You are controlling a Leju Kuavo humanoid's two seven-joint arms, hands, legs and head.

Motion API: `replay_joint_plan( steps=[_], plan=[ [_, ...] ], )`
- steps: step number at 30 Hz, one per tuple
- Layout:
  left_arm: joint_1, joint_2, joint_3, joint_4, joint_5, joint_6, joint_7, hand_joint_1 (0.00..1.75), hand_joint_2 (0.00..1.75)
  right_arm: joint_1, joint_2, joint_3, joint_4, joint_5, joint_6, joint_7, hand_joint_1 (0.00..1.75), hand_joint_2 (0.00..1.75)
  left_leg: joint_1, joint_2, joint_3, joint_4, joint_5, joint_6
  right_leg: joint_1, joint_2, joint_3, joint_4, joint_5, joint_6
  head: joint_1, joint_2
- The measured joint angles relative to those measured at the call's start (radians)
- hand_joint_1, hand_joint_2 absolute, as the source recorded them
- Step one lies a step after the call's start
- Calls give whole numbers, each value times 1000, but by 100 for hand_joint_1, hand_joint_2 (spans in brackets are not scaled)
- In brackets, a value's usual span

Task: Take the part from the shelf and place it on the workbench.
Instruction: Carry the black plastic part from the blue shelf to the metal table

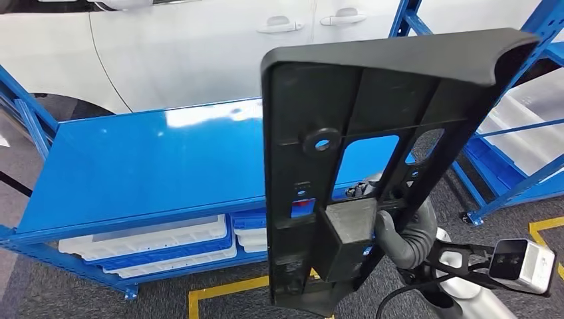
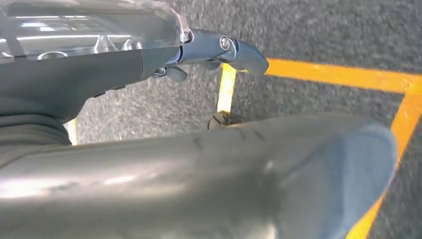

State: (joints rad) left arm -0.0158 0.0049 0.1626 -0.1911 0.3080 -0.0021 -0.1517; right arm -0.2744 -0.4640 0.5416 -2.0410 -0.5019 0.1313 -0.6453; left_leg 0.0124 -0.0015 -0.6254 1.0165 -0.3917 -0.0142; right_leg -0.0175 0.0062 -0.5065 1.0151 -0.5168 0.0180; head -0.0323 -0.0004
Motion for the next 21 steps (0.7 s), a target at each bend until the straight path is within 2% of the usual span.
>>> replay_joint_plan(
  steps=[1, 2, 3, 4, 6, 7, 8, 9, 10, 11, 12, 13, 14, 15, 17, 18, 19, 21],
  plan=[
    [4, 0, 0, 0, -2, -3, -6, 0, 0, 21, 0, -14, 1, 9, 29, -7, 175, 175, 1, -2, -2, -1, 4, -7, -1, -2, -5, 0, 6, -9, 0, 0],
    [7, 0, 2, 0, -3, -5, -12, 0, 0, 45, 5, -30, 3, 29, 62, -14, 175, 175, 3, -4, -7, 4, -4, -12, 0, -5, -11, -2, 13, -19, 0, 0],
    [11, -1, 5, 0, 0, -6, -17, 0, 0, 69, 14, -42, 4, 52, 93, -22, 175, 175, 5, -4, -16, 22, -28, -16, -1, -8, -19, -4, 23, -30, 0, 0],
    [15, -3, 9, 0, 3, -6, -22, 0, 0, 92, 25, -50, 7, 74, 116, -30, 175, 175, 7, -4, -31, 62, -70, -19, -1, -11, -30, -6, 33, -38, 0, 0],
    [19, -6, 16, 0, 8, -6, -31, 0, 0, 131, 48, -57, 14, 103, 141, -41, 175, 175, 7, -3, -69, 188, -167, -22, 4, -11, -56, -5, 54, -47, 0, 0],
    [20, -7, 18, 0, 9, -6, -35, 0, 0, 145, 58, -60, 19, 110, 146, -44, 175, 175, 7, -3, -81, 249, -194, -23, 7, -11, -71, -4, 64, -49, 0, 0],
    [21, -8, 19, 0, 10, -6, -37, 0, 0, 155, 67, -61, 23, 114, 149, -45, 175, 175, 6, -3, -79, 284, -198, -21, 11, -11, -85, -2, 75, -50, 0, 0],
    [21, -9, 20, 0, 10, -5, -39, 0, 0, 162, 74, -63, 27, 116, 152, -46, 175, 175, 4, -3, -59, 283, -180, -17, 15, -11, -100, -1, 85, -50, 0, 0],
    [21, -10, 21, 0, 10, -5, -41, 0, 0, 167, 81, -66, 31, 117, 157, -47, 175, 175, 2, -3, -21, 247, -152, -10, 19, -10, -113, 1, 94, -50, 0, 0],
    [21, -10, 22, 0, 9, -5, -43, 0, 0, 170, 88, -70, 34, 117, 163, -45, 175, 175, -3, -3, 32, 181, -131, 1, 22, -10, -124, 2, 104, -50, 0, 0],
    [20, -11, 23, 0, 9, -6, -45, 0, 0, 172, 96, -77, 36, 117, 170, -43, 175, 175, -8, -3, 91, 100, -126, 13, 25, -10, -133, 4, 113, -48, 0, 0],
    [19, -12, 23, 0, 7, -8, -46, 0, 0, 173, 103, -84, 39, 116, 178, -38, 175, 175, -13, -2, 136, 34, -129, 20, 26, -11, -138, 3, 122, -45, 0, 0],
    [18, -12, 23, 0, 6, -11, -48, 0, 0, 173, 109, -93, 43, 113, 188, -31, 175, 175, -17, -1, 163, -12, -137, 25, 24, -12, -140, 2, 131, -40, 0, 0],
    [18, -13, 23, 0, 4, -14, -49, 0, 0, 175, 116, -102, 48, 108, 197, -23, 175, 175, -21, -1, 171, -34, -140, 27, 22, -13, -141, -1, 140, -34, 0, 0],
    [19, -15, 24, 0, 0, -20, -48, 0, 0, 181, 127, -123, 57, 98, 215, -11, 175, 175, -22, 1, 160, -46, -116, 35, 19, -13, -145, -6, 151, -22, 0, 0],
    [18, -16, 24, 1, -2, -21, -48, 0, 0, 188, 132, -134, 60, 94, 223, -8, 175, 175, -19, 4, 151, -53, -100, 41, 19, -11, -152, 4, 133, -16, 0, 0],
    [18, -16, 24, 1, -4, -22, -47, 0, 0, 195, 134, -146, 63, 91, 228, -6, 175, 175, -15, 6, 140, -60, -83, 45, 18, -9, -163, 31, 96, -11, 0, 0],
    [18, -17, 24, 2, -6, -22, -45, 0, 0, 214, 139, -168, 69, 89, 235, -4, 175, 175, -13, 9, 112, -63, -56, 50, 11, -6, -190, 140, -11, -1, 0, 0]
  ],
)
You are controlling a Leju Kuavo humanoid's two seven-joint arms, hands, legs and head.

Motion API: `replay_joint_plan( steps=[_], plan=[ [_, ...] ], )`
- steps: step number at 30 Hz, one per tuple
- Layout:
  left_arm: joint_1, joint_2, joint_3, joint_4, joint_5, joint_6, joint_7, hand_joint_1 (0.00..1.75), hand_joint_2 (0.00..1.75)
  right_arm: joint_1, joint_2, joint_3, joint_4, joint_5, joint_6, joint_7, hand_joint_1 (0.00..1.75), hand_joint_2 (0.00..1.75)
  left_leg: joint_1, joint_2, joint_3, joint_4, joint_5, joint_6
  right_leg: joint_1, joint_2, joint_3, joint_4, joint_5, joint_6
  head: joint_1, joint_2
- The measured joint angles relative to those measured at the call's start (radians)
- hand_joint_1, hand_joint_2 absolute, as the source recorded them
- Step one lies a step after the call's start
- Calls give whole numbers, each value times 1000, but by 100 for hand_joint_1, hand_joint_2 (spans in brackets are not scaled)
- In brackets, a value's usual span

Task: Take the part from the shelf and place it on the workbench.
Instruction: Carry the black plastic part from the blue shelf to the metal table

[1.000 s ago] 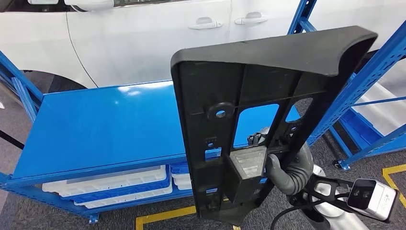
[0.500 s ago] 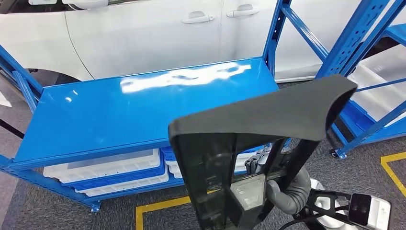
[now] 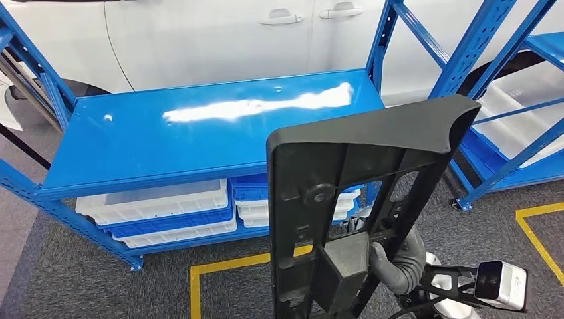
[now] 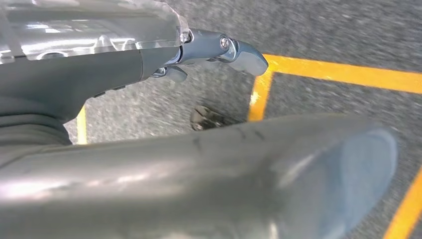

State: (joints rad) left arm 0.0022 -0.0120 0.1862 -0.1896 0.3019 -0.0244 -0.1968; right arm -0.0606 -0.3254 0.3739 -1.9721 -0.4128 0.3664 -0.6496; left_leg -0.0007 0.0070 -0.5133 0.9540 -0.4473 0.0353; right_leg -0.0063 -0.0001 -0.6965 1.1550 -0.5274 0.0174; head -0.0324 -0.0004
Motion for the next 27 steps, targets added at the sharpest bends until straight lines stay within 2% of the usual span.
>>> replay_joint_plan(
  steps=[1, 2, 3, 4, 5, 6, 7, 8, 9, 11, 12, 13, 15, 16, 17, 18, 19, 20, 21, 22, 23, 24, 25, 26, 27],
  plan=[
    [1, 0, 0, 0, -1, 0, 1, 0, 0, 10, 1, -10, 3, 0, 4, 1, 175, 175, 0, 1, -16, 2, 12, -1, -4, 0, -10, 62, -34, 6, 0, 0],
    [2, 0, 0, 0, -2, 0, 2, 0, 0, 19, 2, -18, 7, 0, 8, 1, 175, 175, 1, 2, -34, 6, 23, -3, -8, 0, -11, 109, -42, 11, 0, 0],
    [3, 0, 0, 0, -3, 0, 4, 0, 0, 26, 3, -26, 10, 0, 11, 1, 175, 175, 2, 2, -53, 12, 33, -6, -13, 0, 1, 127, -28, 16, 0, 0],
    [2, -1, 0, 0, -5, 0, 5, 0, 0, 29, 4, -33, 12, 0, 14, 2, 175, 175, 4, 3, -72, 20, 42, -10, -18, -1, 32, 109, -1, 21, 0, 0],
    [1, -1, 0, 0, -6, 0, 6, 0, 0, 30, 5, -38, 14, 0, 16, 4, 175, 175, 6, 3, -90, 30, 50, -15, -22, -1, 79, 59, 22, 25, 0, 0],
    [0, -1, 0, 0, -7, 1, 7, 0, 0, 29, 8, -43, 14, 0, 18, 6, 175, 175, 7, 2, -106, 41, 55, -21, -24, -1, 134, -13, 24, 28, 0, 0],
    [-1, -2, 0, 0, -8, 2, 8, 0, 0, 28, 11, -46, 14, 0, 21, 7, 175, 175, 7, 2, -118, 50, 60, -28, -23, 1, 179, -74, 16, 24, -1, 0],
    [-2, -1, 0, 0, -8, 2, 8, 0, 0, 27, 13, -48, 15, 1, 23, 9, 175, 175, 6, 2, -125, 57, 66, -34, -21, 3, 207, -119, 2, 17, -1, 0],
    [-2, -1, 0, 0, -8, 3, 8, 0, 0, 27, 15, -50, 15, 2, 26, 10, 175, 175, 6, 1, -128, 60, 73, -41, -16, 4, 217, -141, -9, 7, -2, 0],
    [-1, -2, 0, 0, -9, 3, 8, 0, 0, 26, 19, -51, 16, 4, 29, 11, 175, 175, 9, 0, -132, 59, 84, -55, -14, 3, 206, -145, 3, -16, -2, 0],
    [0, -2, 0, 1, -10, 4, 8, 0, 0, 26, 21, -52, 16, 5, 29, 11, 175, 175, 12, 0, -139, 67, 70, -61, -14, 1, 196, -146, 15, -26, -2, 0],
    [2, -2, 0, 1, -11, 4, 8, 0, 0, 26, 24, -52, 17, 6, 30, 11, 175, 175, 14, -1, -149, 92, 35, -66, -15, -1, 184, -148, 28, -34, -2, 0],
    [2, -3, -1, 2, -14, 5, 8, 0, 0, 26, 28, -54, 19, 6, 31, 11, 175, 175, 15, -2, -179, 202, -75, -73, -13, -3, 153, -148, 54, -44, -2, 0],
    [2, -2, -1, 2, -16, 5, 8, 0, 0, 26, 28, -55, 20, 6, 31, 11, 175, 175, 16, -2, -191, 269, -118, -75, -11, -3, 136, -147, 67, -45, -2, 0],
    [1, -1, -1, 2, -16, 5, 8, 0, 0, 26, 29, -56, 22, 6, 31, 11, 175, 175, 16, -2, -194, 322, -136, -77, -9, -3, 119, -146, 80, -46, -2, 0],
    [1, 0, -1, 2, -17, 5, 8, 0, 0, 26, 30, -57, 24, 6, 32, 11, 175, 175, 16, -2, -183, 346, -129, -76, -7, -4, 102, -144, 92, -45, -2, 0],
    [0, 0, -1, 2, -17, 5, 8, 0, 0, 26, 31, -58, 26, 6, 33, 11, 175, 175, 15, -2, -155, 333, -105, -73, -6, -4, 87, -143, 103, -44, -2, 0],
    [-1, 1, -1, 2, -17, 6, 8, 0, 0, 26, 32, -59, 27, 6, 34, 11, 175, 175, 14, -2, -108, 286, -77, -67, -4, -3, 73, -141, 113, -42, -2, 0],
    [-2, 3, -1, 1, -17, 7, 8, 0, 0, 26, 33, -60, 28, 6, 36, 11, 175, 175, 11, -3, -49, 211, -66, -58, -3, -4, 62, -139, 123, -40, -2, 0],
    [-4, 5, -1, 1, -17, 9, 8, 0, 0, 25, 35, -61, 29, 6, 39, 11, 175, 175, 7, -4, 10, 128, -68, -50, -2, -4, 54, -138, 132, -36, -2, 0],
    [-5, 7, -1, 1, -17, 11, 8, 0, 0, 23, 36, -62, 30, 6, 41, 11, 175, 175, 3, -4, 51, 66, -77, -44, -2, -5, 51, -138, 142, -32, -2, 0],
    [-7, 9, -1, 1, -17, 13, 8, 0, 0, 20, 38, -63, 31, 6, 44, 11, 175, 175, -1, -5, 72, 27, -87, -39, -4, -7, 49, -140, 151, -26, -2, 0],
    [-7, 10, -1, 1, -17, 16, 8, 0, 0, 17, 40, -64, 32, 6, 46, 11, 175, 175, -3, -4, 75, 13, -85, -36, -5, -8, 49, -143, 161, -19, -2, 0],
    [-7, 10, -1, 1, -17, 18, 8, 0, 0, 14, 42, -64, 34, 6, 47, 11, 175, 175, -3, -3, 68, 11, -74, -32, -6, -8, 48, -147, 169, -13, -2, 0],
    [-8, 10, -1, 2, -17, 19, 9, 0, 0, 12, 44, -64, 35, 6, 47, 11, 175, 175, -3, -1, 62, 6, -60, -26, -7, -7, 43, -145, 165, -7, -2, 0]
  ],
)
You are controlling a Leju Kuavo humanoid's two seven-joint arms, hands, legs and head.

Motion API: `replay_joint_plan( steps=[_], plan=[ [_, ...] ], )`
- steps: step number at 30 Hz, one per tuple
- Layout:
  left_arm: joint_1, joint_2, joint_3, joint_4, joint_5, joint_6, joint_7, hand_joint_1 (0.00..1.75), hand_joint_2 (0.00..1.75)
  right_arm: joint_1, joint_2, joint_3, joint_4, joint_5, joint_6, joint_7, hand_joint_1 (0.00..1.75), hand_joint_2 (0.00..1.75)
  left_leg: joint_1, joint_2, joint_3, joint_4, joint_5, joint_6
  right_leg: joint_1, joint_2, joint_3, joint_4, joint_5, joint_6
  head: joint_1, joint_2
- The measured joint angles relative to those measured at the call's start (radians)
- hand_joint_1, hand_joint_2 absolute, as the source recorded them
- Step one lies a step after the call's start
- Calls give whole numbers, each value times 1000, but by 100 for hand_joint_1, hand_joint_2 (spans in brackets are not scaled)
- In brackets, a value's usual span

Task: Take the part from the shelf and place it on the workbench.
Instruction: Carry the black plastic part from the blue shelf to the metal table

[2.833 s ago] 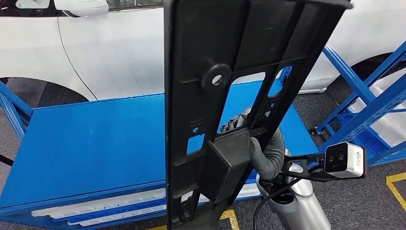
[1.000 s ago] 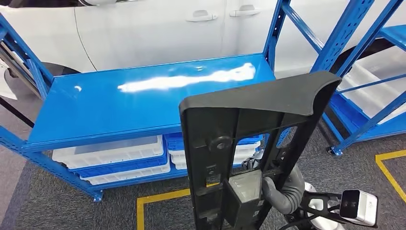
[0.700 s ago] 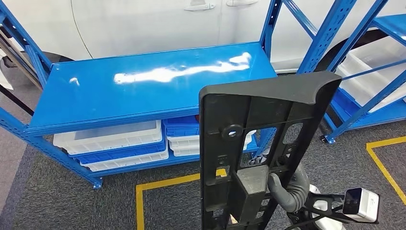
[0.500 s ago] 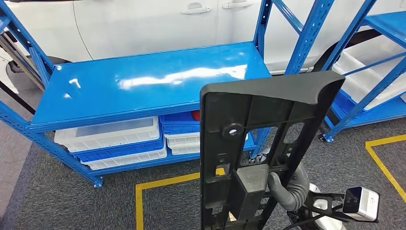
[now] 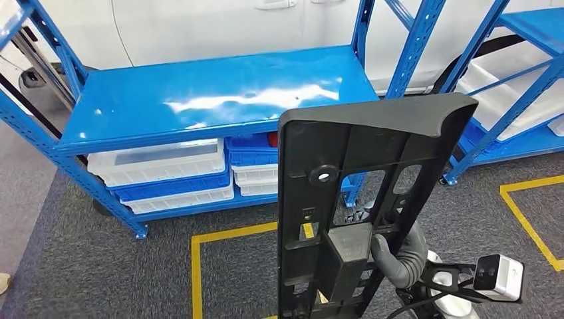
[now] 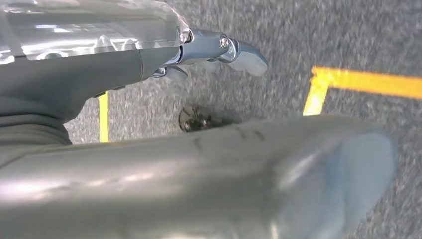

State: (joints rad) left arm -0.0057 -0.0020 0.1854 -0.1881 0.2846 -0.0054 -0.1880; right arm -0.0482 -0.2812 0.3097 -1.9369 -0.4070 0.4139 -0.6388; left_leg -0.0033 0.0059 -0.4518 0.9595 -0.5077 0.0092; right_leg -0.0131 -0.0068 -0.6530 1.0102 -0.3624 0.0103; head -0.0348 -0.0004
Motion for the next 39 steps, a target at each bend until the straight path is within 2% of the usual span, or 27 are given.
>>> replay_joint_plan(
  steps=[1, 2, 4, 5, 6, 7, 9, 11, 13, 15, 16, 17, 19, 20, 21, 22, 23, 24, 26, 28, 30, 31, 33, 35, 36, 37, 39],
  plan=[
    [-1, 0, 0, 0, 0, 0, 0, 0, 0, -1, 2, 0, 1, 0, 0, 0, 175, 175, 2, 2, -10, -5, 15, 6, 0, 2, -8, 16, -26, 5, 0, 0],
    [-1, -1, 0, 0, 0, 1, 1, 0, 0, -2, 3, 0, 3, 0, 0, 0, 175, 175, 4, 5, -24, -8, 30, 10, 0, 4, -20, 52, -71, 8, 0, 0],
    [1, -1, 0, 0, 0, 1, 2, 0, 0, -4, 7, 0, 9, 1, 0, 0, 175, 175, 4, 7, -57, -4, 55, 16, -1, 5, -48, 172, -176, 14, 0, 0],
    [2, -1, 0, 0, 0, 1, 3, 0, 0, -4, 9, 0, 12, 2, 0, 0, 175, 175, 3, 7, -75, 1, 66, 16, -2, 5, -55, 229, -201, 16, 0, 0],
    [3, -1, 0, 0, 0, 2, 4, 0, 0, -4, 11, 0, 16, 4, 0, 0, 175, 175, 3, 7, -94, 6, 77, 15, -2, 5, -52, 266, -201, 18, 0, 0],
    [3, -2, 0, 0, 0, 2, 4, 0, 0, -4, 12, 0, 19, 5, 0, 0, 175, 175, 3, 8, -114, 13, 87, 13, -3, 5, -33, 269, -180, 19, 0, 0],
    [3, -2, 0, 0, 0, 2, 6, 0, 0, -5, 14, 0, 22, 7, 0, 0, 175, 175, 5, 7, -150, 30, 103, 7, -4, 4, 50, 181, -136, 17, 0, 0],
    [3, -3, 0, 0, 0, 2, 7, 0, 0, -6, 17, 0, 23, 9, 0, 0, 175, 175, 3, 6, -175, 45, 116, -3, 0, 5, 136, 54, -147, 8, 0, 0],
    [4, -3, 0, 0, -1, 3, 8, 0, 0, -8, 18, -1, 24, 10, 0, -1, 175, 175, 2, 6, -185, 47, 132, -14, 7, 7, 161, 1, -162, -7, 0, 0],
    [6, -3, 0, 1, -1, 3, 9, 0, 0, -10, 22, -1, 26, 10, 0, -1, 175, 175, 4, 4, -194, 48, 138, -25, 5, 6, 145, -3, -145, -24, 0, 0],
    [6, -4, 0, 2, -2, 2, 9, 0, 0, -11, 24, -1, 27, 11, 0, 0, 175, 175, 5, 3, -204, 65, 117, -30, 4, 4, 135, -5, -133, -33, 0, 0],
    [7, -4, 0, 2, -2, 1, 9, 0, 0, -12, 27, -1, 28, 11, 0, 0, 175, 175, 7, 2, -218, 99, 79, -36, 1, 3, 122, -7, -121, -40, -1, 0],
    [7, -4, 0, 2, -5, -1, 8, 0, 0, -15, 32, -1, 28, 12, -3, 2, 175, 175, 10, 1, -251, 221, -21, -46, 1, 2, 96, -7, -99, -46, -1, 0],
    [7, -4, 0, 2, -6, -2, 7, 0, 0, -15, 34, -1, 28, 13, -5, 4, 175, 175, 11, 1, -262, 284, -53, -50, 2, 2, 82, -6, -88, -46, -1, 0],
    [6, -4, 0, 2, -8, -4, 6, 0, 0, -15, 36, -1, 29, 14, -7, 6, 175, 175, 12, 1, -262, 325, -64, -51, 2, 2, 69, -5, -78, -45, -1, 0],
    [6, -3, 0, 2, -10, -5, 6, 0, 0, -15, 38, -1, 29, 16, -9, 8, 175, 175, 13, 1, -245, 330, -53, -52, 2, 2, 57, -5, -68, -43, -1, 0],
    [6, -3, 0, 2, -11, -6, 6, 0, 0, -15, 39, -1, 29, 18, -11, 10, 175, 175, 13, 1, -208, 294, -29, -51, 2, 2, 46, -4, -60, -40, -1, 0],
    [5, -3, 0, 2, -12, -7, 6, 0, 0, -15, 40, -1, 29, 19, -14, 10, 175, 175, 14, 0, -154, 225, -4, -48, 2, 2, 37, -4, -51, -37, -1, 0],
    [3, -1, 0, 2, -12, -9, 5, 0, 0, -15, 40, -1, 28, 22, -16, 11, 175, 175, 11, -4, -53, 75, 11, -38, 3, 3, 24, -4, -35, -26, -1, 0],
    [3, 0, 0, 2, -12, -9, 5, 0, 0, -14, 41, -1, 28, 26, -17, 10, 175, 175, 5, -9, -20, 13, 7, -27, 3, 2, 19, -8, -19, -13, 0, 0],
    [3, 0, 0, 2, -10, -4, 6, 0, 0, -10, 41, 0, 28, 31, -16, 8, 175, 175, 6, -6, -31, 8, 21, -14, 2, 3, 15, -10, -11, 0, 0, 0],
    [1, -1, 0, 2, -7, -1, 6, 0, 0, -8, 42, 0, 29, 35, -16, 6, 175, 175, 8, -4, -37, 5, 29, -5, 2, 4, 9, 1, -26, 5, 0, 0],
    [0, -3, 2, 2, -1, 4, 8, 0, 0, -5, 46, 2, 32, 44, -16, 3, 175, 175, 8, 1, -53, 3, 48, 11, 0, 5, -20, 85, -106, 12, 0, 0],
    [1, -5, 5, 2, 2, 6, 10, 0, 0, -4, 49, 6, 36, 49, -16, 2, 175, 175, 3, 3, -80, 8, 65, 18, 0, 5, -59, 222, -192, 14, 0, 0],
    [1, -6, 8, 2, 3, 7, 11, 0, 0, -3, 50, 7, 38, 51, -17, 2, 175, 175, 1, 4, -94, 12, 73, 19, 0, 5, -66, 271, -207, 14, 0, 0],
    [1, -7, 12, 2, 4, 8, 12, 0, 0, -3, 50, 8, 39, 53, -17, 2, 175, 175, -2, 4, -109, 16, 81, 19, 0, 5, -57, 286, -201, 13, 0, 0],
    [1, -9, 17, 2, 5, 11, 13, 0, 0, -2, 50, 10, 41, 55, -17, 2, 175, 175, -6, 3, -137, 28, 94, 18, 3, 5, 17, 208, -151, 3, 0, 0]
  ],
)
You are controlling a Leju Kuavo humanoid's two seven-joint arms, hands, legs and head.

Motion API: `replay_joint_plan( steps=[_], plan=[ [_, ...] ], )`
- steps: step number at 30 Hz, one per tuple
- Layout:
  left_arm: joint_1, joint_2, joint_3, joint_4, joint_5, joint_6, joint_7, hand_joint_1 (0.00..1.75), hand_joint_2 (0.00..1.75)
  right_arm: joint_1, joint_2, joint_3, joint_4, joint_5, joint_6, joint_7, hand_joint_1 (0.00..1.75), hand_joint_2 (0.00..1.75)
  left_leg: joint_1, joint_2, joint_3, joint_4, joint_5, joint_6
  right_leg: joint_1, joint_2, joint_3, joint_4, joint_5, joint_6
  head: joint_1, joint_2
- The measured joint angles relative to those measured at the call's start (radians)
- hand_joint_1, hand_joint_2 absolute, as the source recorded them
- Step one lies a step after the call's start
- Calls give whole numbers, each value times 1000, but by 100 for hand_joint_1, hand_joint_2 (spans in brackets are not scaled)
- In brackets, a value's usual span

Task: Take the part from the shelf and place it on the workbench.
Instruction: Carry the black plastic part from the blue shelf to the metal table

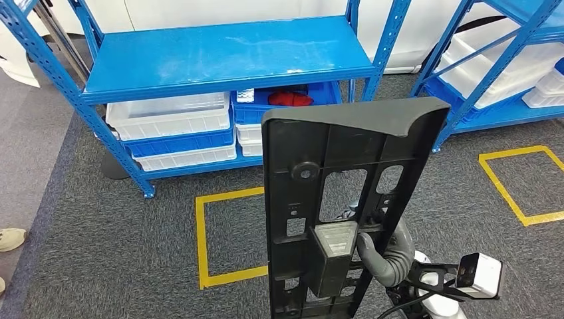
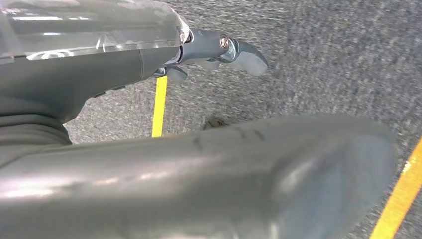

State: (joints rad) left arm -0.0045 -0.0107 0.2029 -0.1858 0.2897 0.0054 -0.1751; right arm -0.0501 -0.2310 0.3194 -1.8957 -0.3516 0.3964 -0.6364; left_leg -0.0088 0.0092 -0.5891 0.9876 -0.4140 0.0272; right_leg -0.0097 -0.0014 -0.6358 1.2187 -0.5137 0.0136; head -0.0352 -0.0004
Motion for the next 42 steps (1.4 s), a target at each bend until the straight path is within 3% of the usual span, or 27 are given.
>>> replay_joint_plan(
  steps=[2, 4, 6, 7, 9, 11, 12, 13, 14, 16, 18, 19, 21, 22, 23, 26, 27, 29, 33, 34, 35, 37, 38, 39, 40, 42],
  plan=[
    [0, -4, 2, 0, 1, 4, 1, 0, 0, 0, 1, 1, 0, 2, -1, 0, 175, 175, -3, -1, -20, 9, 12, -5, 7, -1, 99, -142, 12, -15, 0, 0],
    [1, -7, 2, 0, 1, 7, 2, 0, 0, 2, 5, 2, -1, 6, -2, 0, 175, 175, -1, -1, -26, 11, 26, -15, 15, -2, 141, -216, 1, -24, 0, 0],
    [2, -7, 3, 0, 1, 8, 3, 0, 0, 5, 11, 3, -1, 10, -2, 0, 175, 175, 1, 0, -29, 8, 37, -25, 14, -3, 135, -228, 17, -33, 0, 0],
    [3, -8, 3, 0, 1, 9, 3, 0, 0, 5, 16, 4, -1, 13, -3, 1, 175, 175, 2, -1, -35, 15, 26, -31, 11, -5, 130, -234, 28, -40, 0, 0],
    [3, -10, 4, 0, 1, 11, 4, 0, 0, 5, 27, 7, -1, 19, -3, 3, 175, 175, 5, -4, -58, 79, -48, -42, 3, -9, 110, -243, 55, -50, 0, 0],
    [2, -10, 6, 0, 3, 11, 4, 0, 0, 5, 37, 9, -1, 22, -2, 6, 175, 175, 12, -5, -88, 206, -145, -55, 3, -10, 80, -243, 79, -52, 0, 0],
    [2, -10, 7, 0, 3, 11, 4, 0, 0, 6, 40, 10, -1, 23, -2, 8, 175, 175, 16, -5, -95, 262, -167, -60, 2, -10, 64, -241, 90, -50, 0, 0],
    [2, -10, 8, 0, 4, 12, 4, 0, 0, 7, 43, 10, -1, 25, -2, 8, 175, 175, 19, -5, -89, 291, -164, -65, 1, -10, 48, -239, 102, -47, 0, 0],
    [1, -10, 8, 0, 3, 12, 4, 0, 0, 7, 45, 11, -1, 26, -2, 9, 175, 175, 22, -5, -66, 283, -140, -69, -1, -10, 31, -235, 112, -43, 0, 0],
    [1, -10, 8, 0, 1, 15, 4, 0, 0, 8, 48, 11, -2, 32, -2, 10, 175, 175, 29, -6, 31, 168, -93, -75, -5, -10, -1, -223, 130, -33, 0, 0],
    [-1, -10, 9, 0, -2, 20, 5, 0, 0, 11, 49, 11, -5, 41, -2, 10, 175, 175, 28, -12, 124, 27, -101, -67, -5, -10, -19, -214, 147, -20, 0, 0],
    [-1, -10, 9, 0, -2, 23, 7, 0, 0, 12, 50, 11, -6, 45, -3, 10, 175, 175, 25, -15, 144, -10, -113, -59, -4, -10, -22, -213, 155, -13, 0, 0],
    [-1, -10, 10, 0, -3, 27, 13, 0, 0, 16, 51, 12, -7, 51, -3, 10, 175, 175, 21, -16, 140, -21, -110, -38, -6, -10, -24, -219, 170, 0, 0, 0],
    [-1, -10, 10, 0, -4, 29, 19, 0, 0, 18, 51, 11, -7, 55, -3, 10, 175, 175, 21, -14, 134, -22, -103, -28, -8, -8, -29, -214, 162, 6, 0, 0],
    [-1, -10, 10, 0, -5, 34, 26, 0, 0, 21, 51, 9, -7, 63, -4, 9, 175, 175, 21, -11, 125, -24, -93, -18, -10, -7, -38, -195, 136, 10, 0, 0],
    [0, -7, 12, 0, -6, 54, 50, 0, 0, 28, 51, 0, -7, 87, -14, 7, 175, 175, 18, -4, 93, -24, -63, -3, -13, -4, -90, -35, -4, 17, 0, 0],
    [0, -6, 14, 0, -6, 58, 53, 0, 0, 30, 51, -2, -7, 90, -17, 7, 175, 175, 17, -3, 85, -23, -57, -2, -12, -4, -104, 16, -33, 18, 0, 0],
    [0, -5, 15, 0, -6, 62, 56, 0, 0, 31, 50, -5, -7, 93, -20, 7, 175, 175, 15, -3, 78, -22, -51, -1, -12, -3, -115, 62, -49, 19, 0, 0],
    [0, -4, 17, 0, -6, 62, 57, 0, 0, 32, 49, -8, -7, 94, -20, 7, 175, 175, 14, -3, 72, -21, -47, -2, -12, -3, -114, 78, -43, 18, 0, 0],
    [1, -3, 20, 0, -6, 63, 57, 0, 0, 33, 49, -12, -6, 95, -21, 7, 175, 175, 12, -3, 63, -20, -41, -2, -12, -3, -95, 69, -25, 15, 0, 0],
    [1, -2, 23, 0, -6, 64, 59, 0, 0, 33, 48, -15, -6, 96, -22, 6, 175, 175, 9, -3, 53, -18, -34, -4, -10, -3, -53, 26, -1, 9, 0, 0],
    [1, 2, 27, 0, -6, 70, 67, 0, 0, 34, 42, -31, -12, 100, -31, 0, 175, 175, 6, 0, 35, -11, -17, -15, 1, -3, 65, -134, 30, -12, 0, 0],
    [0, 4, 27, 0, -6, 74, 71, 0, 0, 35, 39, -39, -18, 103, -35, -4, 175, 175, 4, 2, 31, -10, -10, -24, 4, -2, 104, -200, 32, -24, 0, 0],
    [0, 6, 27, 0, -7, 77, 74, 0, 0, 36, 35, -48, -24, 106, -39, -8, 175, 175, 5, 3, 27, -5, -10, -32, 5, -1, 121, -236, 32, -33, 0, 0],
    [0, 7, 27, 0, -8, 77, 75, 0, 0, 37, 34, -53, -29, 108, -40, -9, 175, 175, 5, 2, 20, 8, -23, -38, 2, 2, 119, -240, 40, -39, 0, 0],
    [0, 10, 28, 0, -9, 77, 76, 0, 0, 38, 31, -61, -40, 119, -41, -13, 175, 175, 10, 0, -17, 101, -90, -47, -1, 8, 110, -246, 53, -49, 0, 0]
  ],
)
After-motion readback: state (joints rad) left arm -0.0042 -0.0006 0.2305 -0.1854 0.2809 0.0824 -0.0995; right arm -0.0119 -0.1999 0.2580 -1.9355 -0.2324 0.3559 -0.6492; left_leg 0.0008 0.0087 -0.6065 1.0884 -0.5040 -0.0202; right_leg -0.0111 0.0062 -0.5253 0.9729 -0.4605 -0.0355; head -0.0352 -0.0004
